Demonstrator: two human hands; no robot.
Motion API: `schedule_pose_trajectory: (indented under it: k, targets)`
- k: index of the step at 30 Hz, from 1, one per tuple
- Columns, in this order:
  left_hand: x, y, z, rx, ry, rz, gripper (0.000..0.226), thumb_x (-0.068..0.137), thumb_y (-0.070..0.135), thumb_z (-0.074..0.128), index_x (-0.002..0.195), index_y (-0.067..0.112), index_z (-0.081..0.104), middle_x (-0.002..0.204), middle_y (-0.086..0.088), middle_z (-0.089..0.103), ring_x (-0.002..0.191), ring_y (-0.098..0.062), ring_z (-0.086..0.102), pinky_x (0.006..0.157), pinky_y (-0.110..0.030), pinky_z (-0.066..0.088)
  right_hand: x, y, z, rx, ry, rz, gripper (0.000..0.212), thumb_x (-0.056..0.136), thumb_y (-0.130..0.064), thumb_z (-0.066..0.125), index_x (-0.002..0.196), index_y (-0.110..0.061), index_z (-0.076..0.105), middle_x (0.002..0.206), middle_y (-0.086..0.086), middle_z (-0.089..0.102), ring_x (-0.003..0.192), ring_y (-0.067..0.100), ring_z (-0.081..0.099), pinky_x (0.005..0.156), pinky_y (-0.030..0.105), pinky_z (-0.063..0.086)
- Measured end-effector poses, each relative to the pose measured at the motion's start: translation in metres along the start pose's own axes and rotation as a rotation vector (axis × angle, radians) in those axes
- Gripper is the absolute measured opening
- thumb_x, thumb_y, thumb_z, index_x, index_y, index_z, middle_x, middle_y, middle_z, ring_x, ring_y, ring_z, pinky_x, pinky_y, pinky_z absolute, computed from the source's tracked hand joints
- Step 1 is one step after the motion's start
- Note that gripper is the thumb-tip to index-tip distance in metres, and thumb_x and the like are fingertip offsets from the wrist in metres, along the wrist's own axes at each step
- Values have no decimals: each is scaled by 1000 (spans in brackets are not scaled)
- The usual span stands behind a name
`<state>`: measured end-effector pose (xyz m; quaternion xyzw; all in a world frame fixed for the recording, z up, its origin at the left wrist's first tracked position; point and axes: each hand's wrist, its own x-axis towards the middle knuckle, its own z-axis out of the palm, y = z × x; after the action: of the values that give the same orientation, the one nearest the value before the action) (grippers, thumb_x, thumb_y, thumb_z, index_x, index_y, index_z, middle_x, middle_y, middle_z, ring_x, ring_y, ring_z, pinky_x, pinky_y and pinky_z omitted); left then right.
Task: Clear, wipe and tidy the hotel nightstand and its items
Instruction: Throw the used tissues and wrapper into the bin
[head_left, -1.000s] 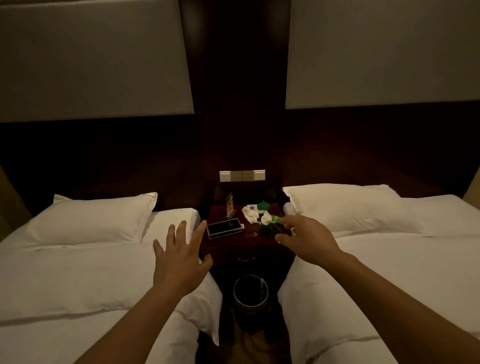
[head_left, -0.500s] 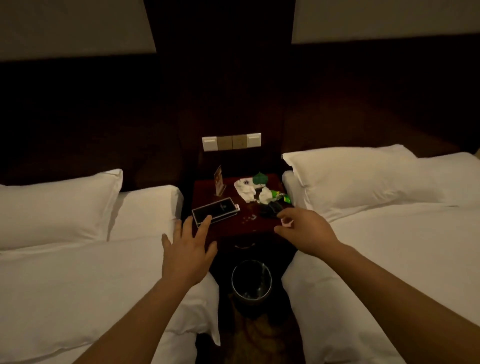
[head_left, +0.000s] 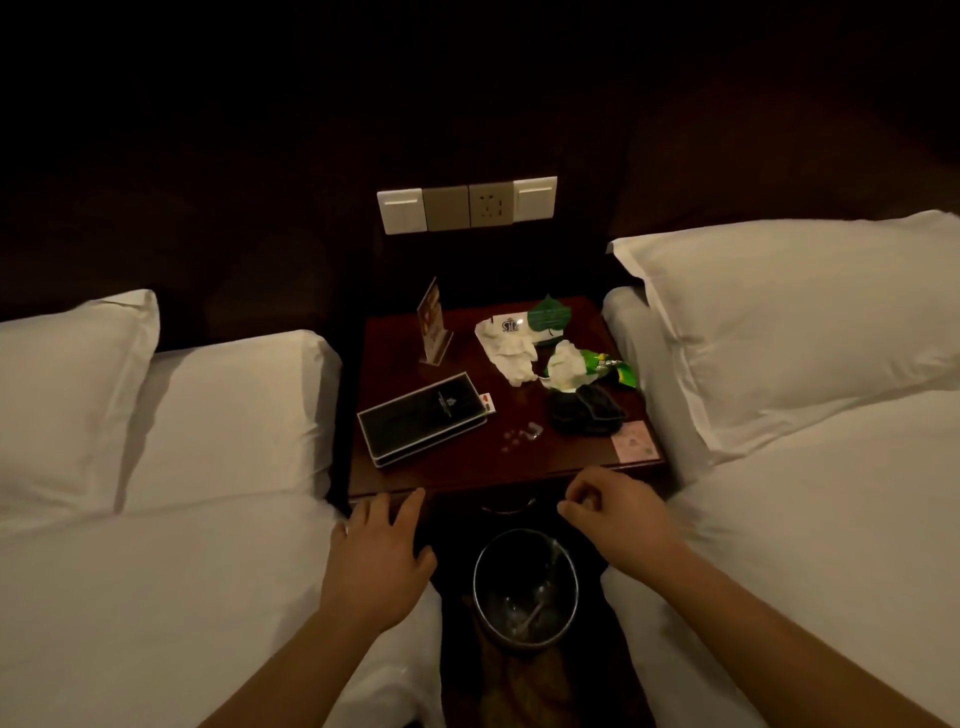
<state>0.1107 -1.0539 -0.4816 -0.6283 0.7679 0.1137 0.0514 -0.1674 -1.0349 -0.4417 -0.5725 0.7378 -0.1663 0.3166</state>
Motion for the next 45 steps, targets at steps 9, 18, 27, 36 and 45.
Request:
schedule_pose_trajectory:
  k: [9, 18, 27, 36, 45]
  targets:
    - [171, 10, 35, 36, 108, -6, 61, 88, 51, 54, 146, 35, 43, 141, -10, 44, 135, -33, 38, 107, -54, 39, 163, 45, 21, -19, 22, -98, 19, 83, -33, 66, 101, -28, 62, 91, -7, 62, 79, 9, 60, 69, 29, 49]
    - [300, 8, 89, 109, 108, 116, 65, 95, 68, 19, 155, 44, 7, 165, -7, 11, 153, -34, 3, 117, -68, 8, 295, 65, 31, -186, 275, -55, 36, 88, -27, 63, 123, -20, 58, 119, 12, 56, 98, 31, 61, 80, 40, 53]
    - [315, -9, 121, 92, 154, 108, 74, 90, 76, 1, 156, 43, 10, 160, -11, 34, 147, -33, 28, 117, -63, 15, 357, 92, 46, -432, 307, -38, 50, 83, -26, 68, 129, -23, 50, 118, 9, 50, 95, 33, 61, 67, 39, 53]
    - [314, -7, 118, 150, 165, 109, 74, 92, 73, 6, 155, 37, 22, 151, -15, 45, 138, -36, 39, 111, -63, 28, 338, 85, 45, -209, 533, -343, 11, 87, -6, 60, 89, -6, 71, 90, 10, 61, 75, 27, 60, 58, 40, 51]
    - [314, -6, 118, 161, 192, 110, 72, 92, 71, 12, 154, 36, 22, 150, -17, 42, 137, -38, 38, 110, -63, 27, 239, 64, 88, 122, 353, -553, 7, 78, -4, 64, 81, -10, 66, 79, 3, 56, 70, 11, 53, 62, 27, 45]
